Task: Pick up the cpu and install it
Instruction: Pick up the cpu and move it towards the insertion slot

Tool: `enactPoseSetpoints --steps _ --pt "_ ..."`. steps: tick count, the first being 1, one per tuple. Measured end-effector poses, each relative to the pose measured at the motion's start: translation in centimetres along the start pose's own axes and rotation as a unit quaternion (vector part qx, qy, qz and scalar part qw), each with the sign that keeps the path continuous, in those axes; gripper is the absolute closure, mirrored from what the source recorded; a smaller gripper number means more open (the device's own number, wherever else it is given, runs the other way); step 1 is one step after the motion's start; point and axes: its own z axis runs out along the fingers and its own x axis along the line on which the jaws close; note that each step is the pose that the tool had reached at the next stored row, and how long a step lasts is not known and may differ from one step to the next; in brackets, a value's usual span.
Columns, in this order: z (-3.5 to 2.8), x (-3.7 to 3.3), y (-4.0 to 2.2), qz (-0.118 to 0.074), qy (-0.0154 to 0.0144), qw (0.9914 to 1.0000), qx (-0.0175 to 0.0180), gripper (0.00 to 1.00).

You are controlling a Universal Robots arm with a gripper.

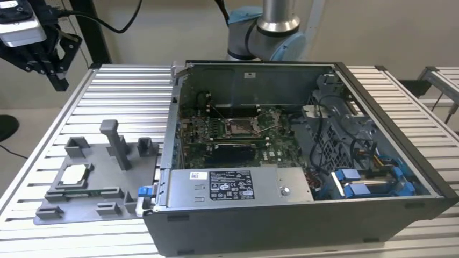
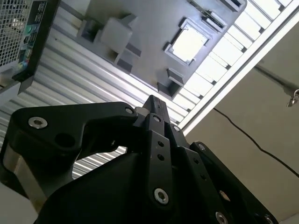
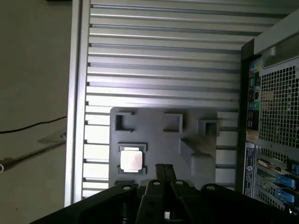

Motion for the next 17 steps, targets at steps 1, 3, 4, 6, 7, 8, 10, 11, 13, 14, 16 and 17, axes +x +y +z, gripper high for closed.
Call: enactPoseSetpoints --steps 1,3,4,6,7,8,10,11,13,14,16,17 --pt "0.0 0.15 -0.02 0.0 0.0 1.0 0.0 1.0" --pt "-0.01 0.55 -0.08 0.0 0.0 1.0 0.0 1.0" --pt "-0.01 0.75 -0.13 0.0 0.0 1.0 0.0 1.0" --pt "-0.02 1.05 -0.18 0.0 0.0 1.0 0.0 1.0" --pt "-0.02 1.19 -0.21 0.0 0.0 1.0 0.0 1.0" --pt "-0.02 1.32 -0.26 0.0 0.0 1.0 0.0 1.0" --pt "-0.02 1.58 -0.39 0.0 0.0 1.0 0.0 1.0" --pt "-0.03 1.71 -0.47 0.0 0.0 1.0 0.0 1.0" --pt "-0.03 1.99 -0.63 0.001 0.0 1.0 0.0 1.0" --pt "-0.02 2.11 -0.71 0.001 -0.0001 1.0 0.0 1.0" --pt "-0.03 2.4 -0.84 0.001 -0.0001 1.0 0.0 1.0" --pt "-0.03 2.53 -0.91 0.001 -0.0001 1.0 0.0 1.0"
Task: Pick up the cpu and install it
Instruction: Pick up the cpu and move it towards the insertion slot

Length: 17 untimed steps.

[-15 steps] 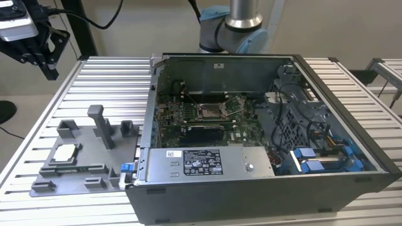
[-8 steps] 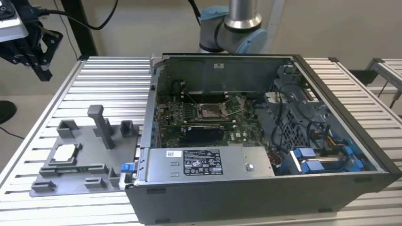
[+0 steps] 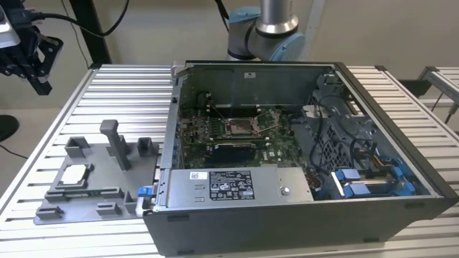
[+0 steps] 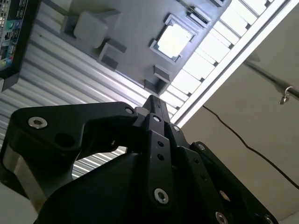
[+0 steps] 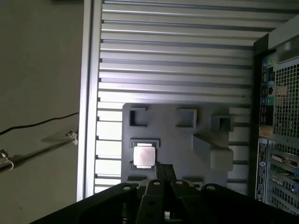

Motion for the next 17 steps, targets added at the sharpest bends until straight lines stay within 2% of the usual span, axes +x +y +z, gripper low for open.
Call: enactPoseSetpoints --steps 6,12,17 --pt "0.01 0.75 -0.5 0.001 -0.0001 1.0 0.0 1.0" --pt "0.0 0.82 -0.91 0.001 0.0 1.0 0.0 1.0" --pt "0.01 0.82 -0.98 0.001 -0.0001 1.0 0.0 1.0"
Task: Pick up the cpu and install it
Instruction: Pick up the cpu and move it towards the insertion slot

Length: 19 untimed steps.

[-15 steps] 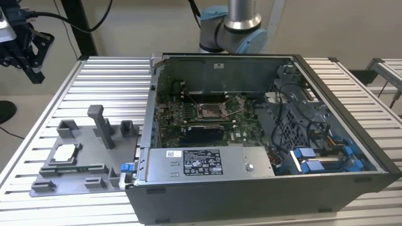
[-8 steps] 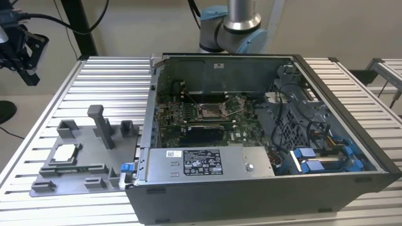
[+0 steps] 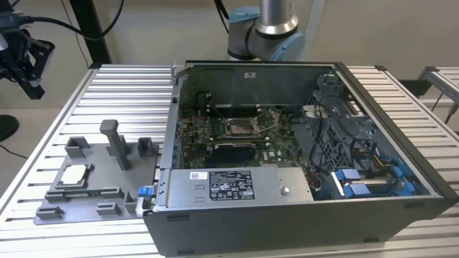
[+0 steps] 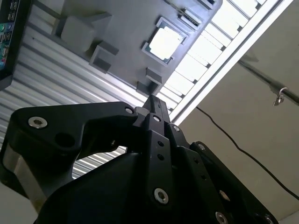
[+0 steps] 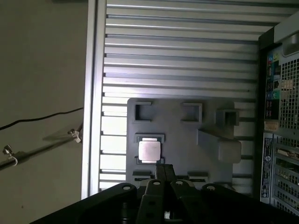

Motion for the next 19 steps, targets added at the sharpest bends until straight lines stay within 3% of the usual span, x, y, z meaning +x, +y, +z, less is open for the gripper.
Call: enactPoseSetpoints --steps 10,11,19 --pt "0.0 0.0 -0.01 0.0 0.0 1.0 0.0 1.0" --pt "0.0 0.0 -0.01 0.0 0.0 1.0 0.0 0.0" --pt "0.0 0.0 -0.02 0.0 0.0 1.0 0.0 0.0"
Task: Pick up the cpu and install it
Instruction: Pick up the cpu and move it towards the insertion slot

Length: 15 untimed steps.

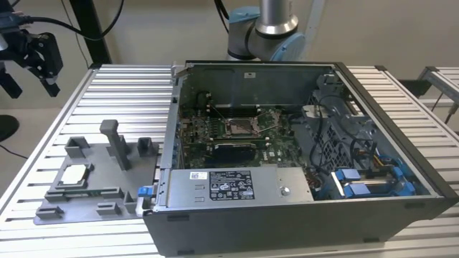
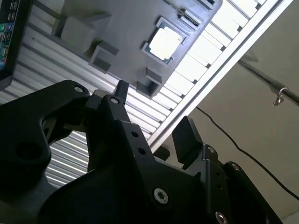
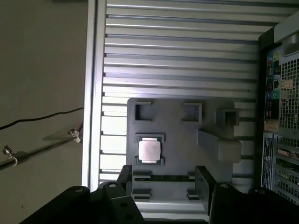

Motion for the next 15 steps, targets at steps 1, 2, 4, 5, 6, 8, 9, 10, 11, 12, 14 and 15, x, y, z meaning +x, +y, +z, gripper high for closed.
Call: enactPoseSetpoints --steps 1,2,4,5,6,8,9,10,11,12,14,15 --pt "0.0 0.0 0.0 0.0 0.0 1.0 0.0 0.0" --pt "0.01 0.0 0.0 0.0 0.0 1.0 0.0 0.0" --pt "0.12 0.01 -0.01 0.0 0.0 1.0 0.0 0.0" --pt "0.21 0.01 -0.01 0.0 0.0 1.0 0.0 0.0" --pt "0.28 0.01 -0.02 0.0 0.0 1.0 0.0 0.0" --pt "0.45 0.01 -0.02 0.0 0.0001 1.0 0.0 0.0" --pt "0.54 0.01 -0.03 0.0 0.0 1.0 0.0 0.0" --pt "0.63 0.01 -0.04 0.0 0.0 1.0 0.0 0.0" --pt "0.73 0.02 -0.04 0.0 0.0 1.0 0.0 0.0" --pt "0.83 0.02 -0.05 0.0 0.0 1.0 0.0 0.0" --pt "1.03 0.02 -0.06 0.0 0.0 1.0 0.0 0.0" --pt "1.13 0.03 -0.06 0.0 0.0 1.0 0.0 0.0"
